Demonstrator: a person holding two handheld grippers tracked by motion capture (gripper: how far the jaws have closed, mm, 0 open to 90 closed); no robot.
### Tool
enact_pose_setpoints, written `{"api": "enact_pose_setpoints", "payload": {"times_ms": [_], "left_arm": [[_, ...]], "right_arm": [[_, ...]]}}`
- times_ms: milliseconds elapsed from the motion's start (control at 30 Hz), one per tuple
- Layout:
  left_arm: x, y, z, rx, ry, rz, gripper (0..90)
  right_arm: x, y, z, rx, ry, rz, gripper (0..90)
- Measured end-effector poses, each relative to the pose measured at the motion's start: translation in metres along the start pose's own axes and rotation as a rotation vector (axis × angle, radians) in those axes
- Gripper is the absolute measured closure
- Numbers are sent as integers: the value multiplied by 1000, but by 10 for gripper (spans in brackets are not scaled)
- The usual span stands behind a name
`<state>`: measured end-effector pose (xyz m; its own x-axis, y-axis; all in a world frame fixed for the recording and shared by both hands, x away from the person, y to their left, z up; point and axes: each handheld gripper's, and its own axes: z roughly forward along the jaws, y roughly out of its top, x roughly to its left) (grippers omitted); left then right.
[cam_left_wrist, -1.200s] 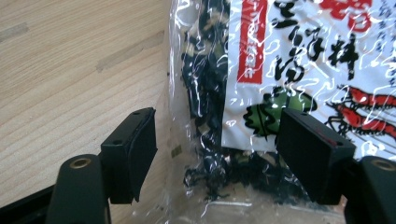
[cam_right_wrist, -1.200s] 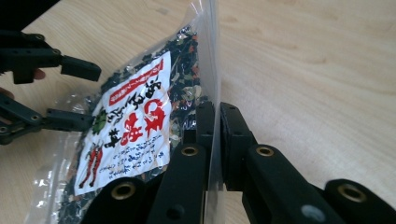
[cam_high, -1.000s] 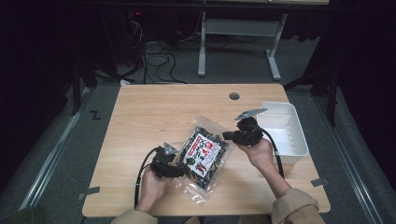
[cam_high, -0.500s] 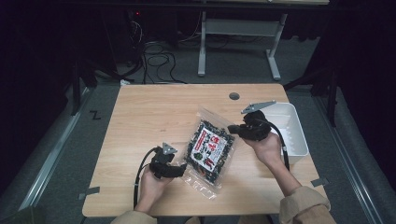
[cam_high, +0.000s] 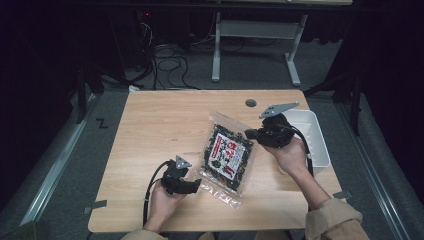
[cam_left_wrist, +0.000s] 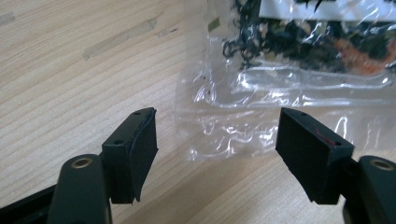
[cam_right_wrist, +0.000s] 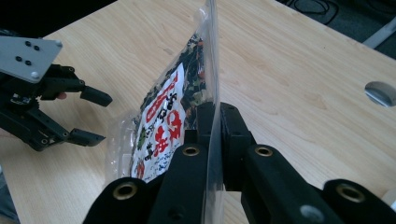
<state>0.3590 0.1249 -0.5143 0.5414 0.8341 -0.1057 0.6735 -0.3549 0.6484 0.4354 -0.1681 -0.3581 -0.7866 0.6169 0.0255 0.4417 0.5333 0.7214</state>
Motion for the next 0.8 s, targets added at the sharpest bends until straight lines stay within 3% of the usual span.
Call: {"api": "enact_pose_setpoints", "payload": {"times_ms": [133, 367, 800], "left_arm": [[0, 0, 0, -3, 0, 1, 297], [2, -2, 1, 8, -8, -13, 297], [0, -5, 1, -6, -1, -19, 297]], "right_arm": [[4, 8, -9, -10, -16, -35, 896], [5, 14, -14, -9, -26, -34, 897], [9, 29, -34, -35, -58, -75, 898]]}}
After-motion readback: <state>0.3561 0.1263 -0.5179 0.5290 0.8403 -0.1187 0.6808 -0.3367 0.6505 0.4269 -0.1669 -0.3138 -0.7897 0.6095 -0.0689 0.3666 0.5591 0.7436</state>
